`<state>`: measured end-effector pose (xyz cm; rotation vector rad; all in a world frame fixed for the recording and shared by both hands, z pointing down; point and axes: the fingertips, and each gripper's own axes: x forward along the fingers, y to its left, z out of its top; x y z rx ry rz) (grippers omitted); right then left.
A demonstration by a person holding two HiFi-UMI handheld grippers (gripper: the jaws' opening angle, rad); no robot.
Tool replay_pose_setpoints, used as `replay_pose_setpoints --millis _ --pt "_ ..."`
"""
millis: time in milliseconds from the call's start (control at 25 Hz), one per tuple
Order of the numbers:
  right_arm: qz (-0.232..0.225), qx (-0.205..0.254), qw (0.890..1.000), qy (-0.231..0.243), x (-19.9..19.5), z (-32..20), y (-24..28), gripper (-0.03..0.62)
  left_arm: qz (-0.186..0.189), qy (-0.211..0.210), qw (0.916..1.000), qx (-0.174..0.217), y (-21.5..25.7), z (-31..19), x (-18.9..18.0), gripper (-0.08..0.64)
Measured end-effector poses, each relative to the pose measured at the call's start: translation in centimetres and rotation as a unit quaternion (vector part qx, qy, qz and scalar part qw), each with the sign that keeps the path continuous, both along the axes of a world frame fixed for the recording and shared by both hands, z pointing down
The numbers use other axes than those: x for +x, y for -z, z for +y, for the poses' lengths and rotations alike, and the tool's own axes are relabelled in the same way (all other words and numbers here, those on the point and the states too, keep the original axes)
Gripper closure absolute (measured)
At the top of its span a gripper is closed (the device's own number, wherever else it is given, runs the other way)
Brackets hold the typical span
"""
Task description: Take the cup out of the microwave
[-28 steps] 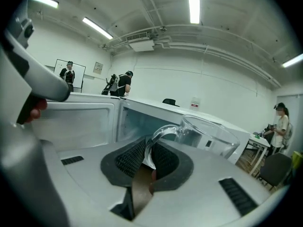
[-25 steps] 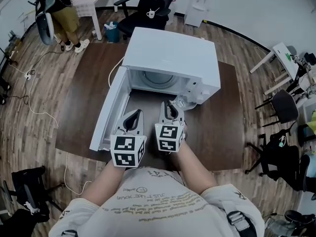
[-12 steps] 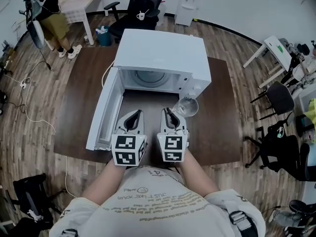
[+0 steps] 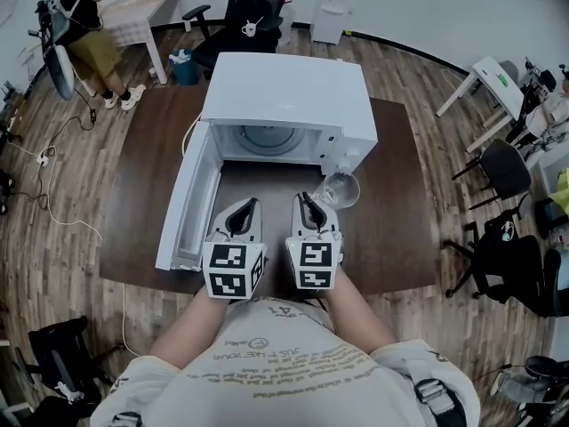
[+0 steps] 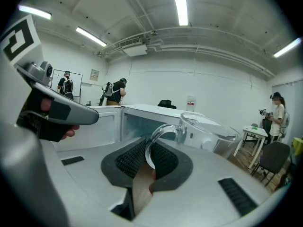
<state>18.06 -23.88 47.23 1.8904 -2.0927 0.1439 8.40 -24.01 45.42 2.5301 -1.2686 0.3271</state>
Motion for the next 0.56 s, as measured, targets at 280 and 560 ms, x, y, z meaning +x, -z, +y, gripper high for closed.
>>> replay_pose_setpoints --millis 280,560 --pt "-0.001 -0.002 1.000 0.007 -0.29 -0.22 -0.13 0.546 -0.003 0.003 1.0000 0.000 -0.09 -0.26 -0.26 0.546" --pt "0.000 0.001 1.000 0.009 -0.52 -0.42 0.14 0.546 -0.002 0.003 1.0000 0.002 0.13 -0.13 -0.27 0.546"
